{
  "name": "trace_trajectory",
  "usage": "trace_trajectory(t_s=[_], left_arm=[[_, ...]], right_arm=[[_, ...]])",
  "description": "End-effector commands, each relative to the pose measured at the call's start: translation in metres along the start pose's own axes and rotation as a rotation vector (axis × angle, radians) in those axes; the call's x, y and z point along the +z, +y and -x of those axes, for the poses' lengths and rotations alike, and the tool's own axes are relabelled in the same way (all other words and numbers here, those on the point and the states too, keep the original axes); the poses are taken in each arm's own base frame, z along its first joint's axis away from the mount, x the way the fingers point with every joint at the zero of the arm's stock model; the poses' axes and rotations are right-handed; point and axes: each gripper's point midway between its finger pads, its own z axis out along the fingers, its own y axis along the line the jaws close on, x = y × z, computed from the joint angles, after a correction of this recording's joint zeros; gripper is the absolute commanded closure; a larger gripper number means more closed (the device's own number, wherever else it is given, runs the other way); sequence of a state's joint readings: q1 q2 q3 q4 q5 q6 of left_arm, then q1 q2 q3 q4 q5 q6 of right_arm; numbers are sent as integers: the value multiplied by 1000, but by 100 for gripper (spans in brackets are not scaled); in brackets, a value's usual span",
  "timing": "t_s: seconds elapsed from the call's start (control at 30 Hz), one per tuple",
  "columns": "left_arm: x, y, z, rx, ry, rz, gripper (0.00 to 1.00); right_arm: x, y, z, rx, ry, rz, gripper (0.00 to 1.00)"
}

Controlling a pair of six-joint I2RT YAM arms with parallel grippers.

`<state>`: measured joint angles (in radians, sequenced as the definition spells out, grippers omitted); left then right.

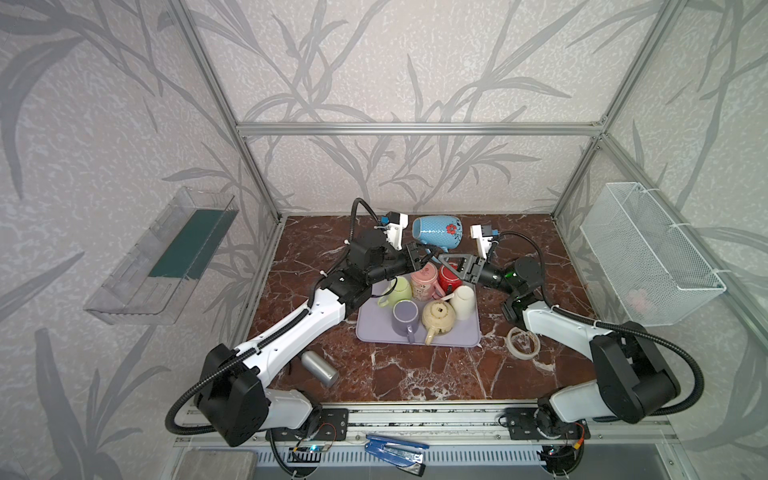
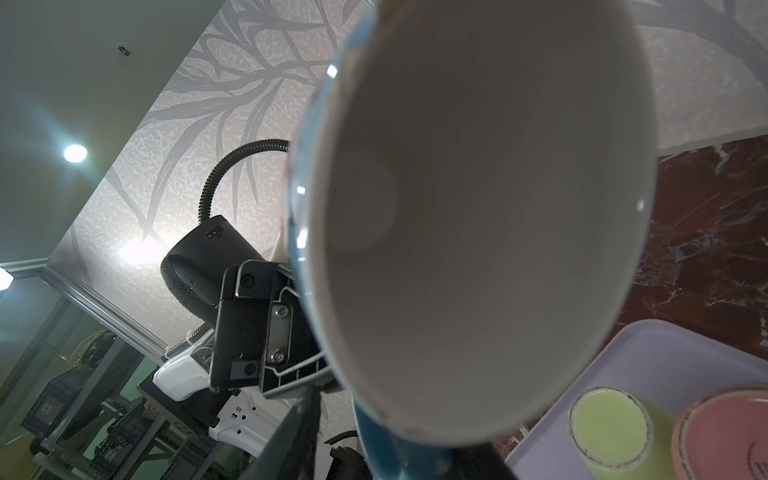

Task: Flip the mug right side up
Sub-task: 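Lift the blue mug with the left gripper and tilt it toward the right gripper, then grasp the blue mug rim with the right gripper while the left gripper releases it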

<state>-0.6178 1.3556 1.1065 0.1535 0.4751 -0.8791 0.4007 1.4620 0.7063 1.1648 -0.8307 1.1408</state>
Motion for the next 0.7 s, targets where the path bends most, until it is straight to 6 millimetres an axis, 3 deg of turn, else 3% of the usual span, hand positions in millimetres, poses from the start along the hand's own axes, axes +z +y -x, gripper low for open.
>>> trace_trajectory(t_s=[0.0, 0.27, 0.57, 0.67], left_arm=[[-4, -36, 19, 50, -66, -117, 100], [-7, -22, 8, 31, -62, -97, 100], [-6, -12, -3, 11, -64, -98, 100], [-4, -9, -5, 8, -57, -99, 100]], right_arm=[[3, 24, 17, -76, -33, 74, 58], [0, 23, 22, -70, -61, 83, 67], [1, 14, 29, -27, -111, 97, 68], [0, 15, 30, -33, -115, 98, 73]])
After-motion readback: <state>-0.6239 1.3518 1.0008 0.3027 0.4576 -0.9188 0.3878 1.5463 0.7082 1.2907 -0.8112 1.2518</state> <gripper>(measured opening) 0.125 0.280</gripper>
